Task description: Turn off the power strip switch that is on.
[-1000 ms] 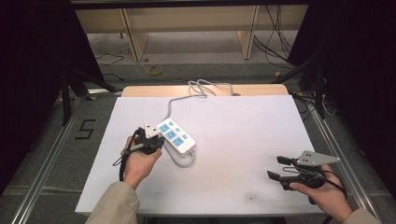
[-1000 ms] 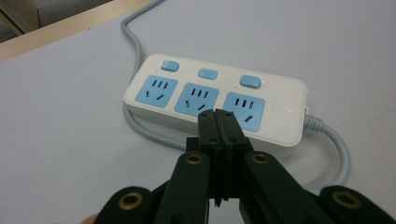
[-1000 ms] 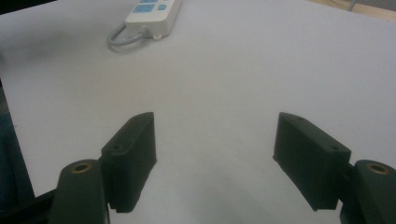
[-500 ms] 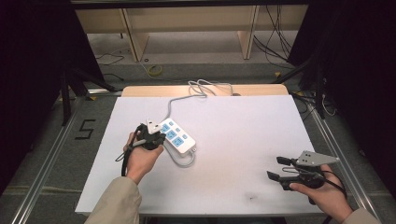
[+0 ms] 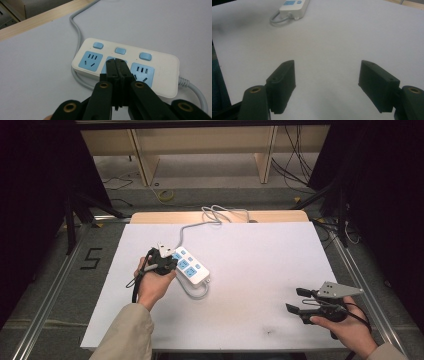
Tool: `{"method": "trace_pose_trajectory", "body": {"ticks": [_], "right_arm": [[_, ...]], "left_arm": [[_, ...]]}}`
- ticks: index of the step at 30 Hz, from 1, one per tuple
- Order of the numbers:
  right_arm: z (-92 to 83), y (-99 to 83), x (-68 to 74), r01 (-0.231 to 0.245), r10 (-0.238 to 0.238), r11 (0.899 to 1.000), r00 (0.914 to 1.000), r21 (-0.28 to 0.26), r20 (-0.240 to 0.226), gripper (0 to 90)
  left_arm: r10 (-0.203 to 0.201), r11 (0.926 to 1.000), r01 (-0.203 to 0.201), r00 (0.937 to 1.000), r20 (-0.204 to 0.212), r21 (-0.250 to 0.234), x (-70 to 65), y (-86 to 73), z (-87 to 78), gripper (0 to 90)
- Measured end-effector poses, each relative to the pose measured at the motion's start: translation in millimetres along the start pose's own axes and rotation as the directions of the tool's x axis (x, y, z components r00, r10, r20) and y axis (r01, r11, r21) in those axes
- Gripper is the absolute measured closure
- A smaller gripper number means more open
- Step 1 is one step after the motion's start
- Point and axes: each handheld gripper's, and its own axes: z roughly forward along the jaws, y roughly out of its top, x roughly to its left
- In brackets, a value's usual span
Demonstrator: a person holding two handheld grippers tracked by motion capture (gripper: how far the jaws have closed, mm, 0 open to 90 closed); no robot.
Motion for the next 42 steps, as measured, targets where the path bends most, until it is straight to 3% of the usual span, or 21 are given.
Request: {"method": "trace_pose_trajectory", "body": {"ticks": [42], "right_arm": [[1.2, -0.1, -0.2, 0.002, -0.002, 1.0, 1.0, 0.005, -0.003, 29.7]], "left_arm": [[0.014, 0.9996, -0.014, 0.9998, -0.012, 0.024, 3.7, 17.7, 26.6, 90.0]]}}
